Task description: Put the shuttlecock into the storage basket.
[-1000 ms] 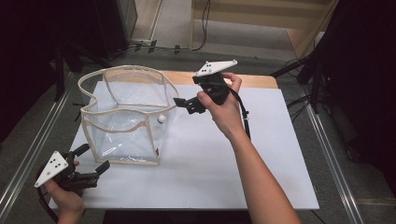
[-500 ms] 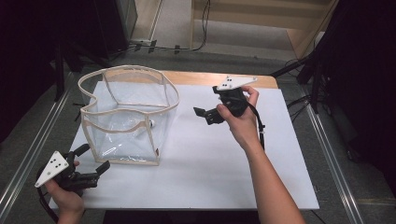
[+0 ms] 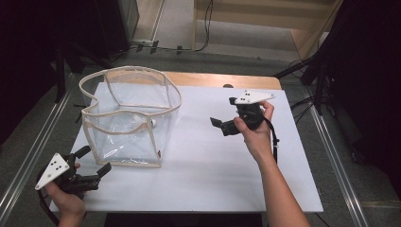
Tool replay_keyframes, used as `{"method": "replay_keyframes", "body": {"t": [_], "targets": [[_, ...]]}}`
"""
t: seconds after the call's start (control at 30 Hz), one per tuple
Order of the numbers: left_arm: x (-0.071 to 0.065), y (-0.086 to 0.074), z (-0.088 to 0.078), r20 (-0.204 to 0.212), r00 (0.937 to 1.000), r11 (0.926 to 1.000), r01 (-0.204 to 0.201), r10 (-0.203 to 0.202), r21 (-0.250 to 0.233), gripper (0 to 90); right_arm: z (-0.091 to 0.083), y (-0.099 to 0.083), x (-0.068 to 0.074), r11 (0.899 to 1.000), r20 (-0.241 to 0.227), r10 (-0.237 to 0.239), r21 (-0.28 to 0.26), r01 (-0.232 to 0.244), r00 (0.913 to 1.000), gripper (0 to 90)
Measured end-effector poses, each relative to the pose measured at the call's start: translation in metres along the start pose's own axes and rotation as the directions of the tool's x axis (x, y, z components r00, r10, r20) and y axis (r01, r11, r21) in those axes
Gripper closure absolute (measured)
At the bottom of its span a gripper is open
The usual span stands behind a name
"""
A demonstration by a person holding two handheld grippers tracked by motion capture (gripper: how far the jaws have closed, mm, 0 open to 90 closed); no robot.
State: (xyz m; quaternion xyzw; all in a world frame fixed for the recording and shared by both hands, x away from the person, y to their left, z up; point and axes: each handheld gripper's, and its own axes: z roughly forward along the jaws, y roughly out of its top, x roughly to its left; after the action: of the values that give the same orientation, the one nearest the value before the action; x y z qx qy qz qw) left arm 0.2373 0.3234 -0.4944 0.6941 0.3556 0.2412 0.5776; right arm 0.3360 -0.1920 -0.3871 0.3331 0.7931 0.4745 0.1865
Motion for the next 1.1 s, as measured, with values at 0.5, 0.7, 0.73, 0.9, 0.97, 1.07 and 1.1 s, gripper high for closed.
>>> {"method": "replay_keyframes", "body": {"t": [0.5, 0.7, 0.73, 0.9, 0.97, 1.07, 1.1], "targets": [[0.000, 0.000, 0.000, -0.002, 1.0000, 1.0000, -0.002, 0.002, 0.001, 0.0, -0.016, -0.032, -0.002, 0.999, 0.017, 0.023, -0.023, -0.023, 0.9996, 0.0], [-0.001, 0.000, 0.000, -0.003, 1.0000, 1.0000, -0.004, 0.004, 0.002, 0.0, -0.021, -0.044, -0.002, 0.999, 0.019, 0.038, -0.031, -0.037, 0.9991, 0.0], [-0.001, 0.000, 0.000, -0.004, 1.0000, 1.0000, -0.005, 0.005, 0.002, 0.0, -0.021, -0.047, -0.003, 0.999, 0.022, 0.041, -0.031, -0.041, 0.9989, 0.0], [-0.001, 0.000, 0.000, -0.005, 1.0000, 1.0000, -0.004, 0.004, 0.001, 0.0, -0.027, -0.059, -0.005, 0.998, 0.032, 0.061, -0.033, -0.059, 0.9977, 0.0], [-0.001, 0.000, 0.000, -0.005, 1.0000, 1.0000, -0.008, 0.008, 0.004, 0.0, -0.030, -0.065, -0.006, 0.997, 0.035, 0.071, -0.033, -0.070, 0.9968, 0.0], [-0.001, 0.000, 0.000, -0.006, 0.9999, 0.9999, -0.009, 0.009, 0.005, 0.0, -0.034, -0.074, -0.007, 0.997, 0.040, 0.075, -0.034, -0.074, 0.9964, 0.0], [-0.001, 0.000, 0.000, -0.007, 0.9999, 0.9999, -0.011, 0.011, 0.005, 0.0, -0.035, -0.077, -0.008, 0.996, 0.043, 0.080, -0.035, -0.078, 0.9959, 0.0]]}}
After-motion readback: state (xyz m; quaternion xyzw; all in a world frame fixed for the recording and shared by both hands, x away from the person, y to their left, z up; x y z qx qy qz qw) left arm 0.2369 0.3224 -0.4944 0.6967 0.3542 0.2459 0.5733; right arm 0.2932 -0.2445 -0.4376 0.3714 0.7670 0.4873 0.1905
